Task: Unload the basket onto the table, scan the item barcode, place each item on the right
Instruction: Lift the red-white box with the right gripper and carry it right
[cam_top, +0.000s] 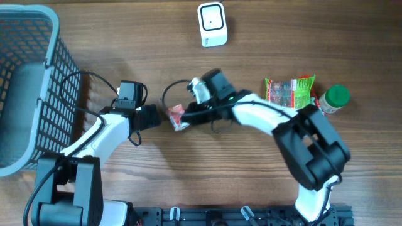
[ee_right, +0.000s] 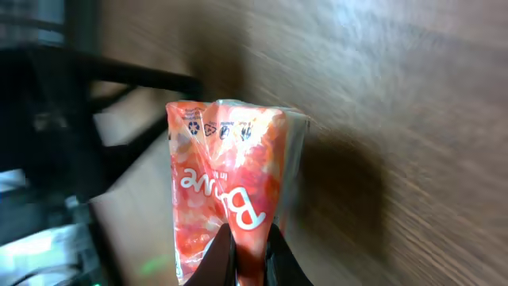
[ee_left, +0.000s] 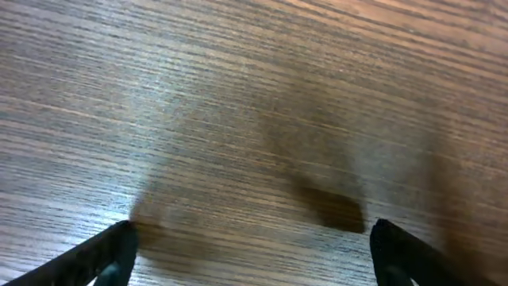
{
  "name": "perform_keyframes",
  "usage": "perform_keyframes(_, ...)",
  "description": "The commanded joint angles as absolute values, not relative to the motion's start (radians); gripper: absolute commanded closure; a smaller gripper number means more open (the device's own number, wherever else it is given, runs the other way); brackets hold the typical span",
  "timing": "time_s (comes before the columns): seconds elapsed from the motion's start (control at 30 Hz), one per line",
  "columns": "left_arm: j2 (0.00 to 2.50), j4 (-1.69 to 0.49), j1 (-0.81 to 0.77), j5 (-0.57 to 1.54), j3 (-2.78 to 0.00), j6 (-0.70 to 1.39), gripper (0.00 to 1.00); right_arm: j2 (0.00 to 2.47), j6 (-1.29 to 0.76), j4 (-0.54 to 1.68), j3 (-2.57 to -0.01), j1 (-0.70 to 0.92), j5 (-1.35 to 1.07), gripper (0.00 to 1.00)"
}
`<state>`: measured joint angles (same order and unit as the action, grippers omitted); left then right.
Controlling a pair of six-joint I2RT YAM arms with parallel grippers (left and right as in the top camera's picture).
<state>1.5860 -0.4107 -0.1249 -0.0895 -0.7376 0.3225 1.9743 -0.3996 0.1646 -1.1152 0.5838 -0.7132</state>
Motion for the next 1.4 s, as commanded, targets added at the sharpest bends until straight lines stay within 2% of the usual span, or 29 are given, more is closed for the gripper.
perform_keyframes(0.0, 1.591, -0.410, -0.129, -0.102, -0.733, 0.321, 0.08, 1.815, -0.271, 0.187, -1.119, 0.444, -1.078, 0.96)
perform_keyframes(0.07, 1.585, -0.398, -0.129, -0.102, -0.733, 0.321, 0.00, 1.720, -0.260, 0.274, -1.119, 0.354, -1.143, 0.96)
perform_keyframes(0.3, 1.584, -0.385, -0.129, -0.102, -0.733, 0.321, 0.00, 1.453, -0.125, 0.528, -1.119, 0.219, -1.244, 0.96)
perform_keyframes(0.43, 1.584, -0.385, -0.129, -0.102, -0.733, 0.321, 0.00, 1.309, -0.125, 0.516, -1.119, 0.194, -1.385, 0.96)
perform_keyframes(0.67, 1.584, -0.385, -0.129, -0.102, -0.733, 0.321, 0.00, 1.208, -0.150, 0.443, -1.119, 0.194, -1.623, 0.96)
perform_keyframes(0.8, 1.584, -0.385, -0.129, -0.102, -0.733, 0.321, 0.00, 1.204, -0.259, 0.410, -1.119, 0.194, -1.622, 0.96)
perform_keyframes(1.17, 1.584, -0.385, -0.129, -0.102, -0.733, 0.321, 0.00, 1.205, -0.279, 0.407, -1.119, 0.194, -1.592, 0.96)
perform_keyframes(1.27, 1.584, -0.385, -0.129, -0.102, -0.733, 0.321, 0.00, 1.205, -0.321, 0.412, -1.119, 0.194, -1.438, 0.96)
perform_keyframes(1.37, 1.584, -0.385, -0.129, -0.102, -0.733, 0.321, 0.00, 1.208, -0.322, 0.437, -1.117, 0.195, -1.177, 0.96)
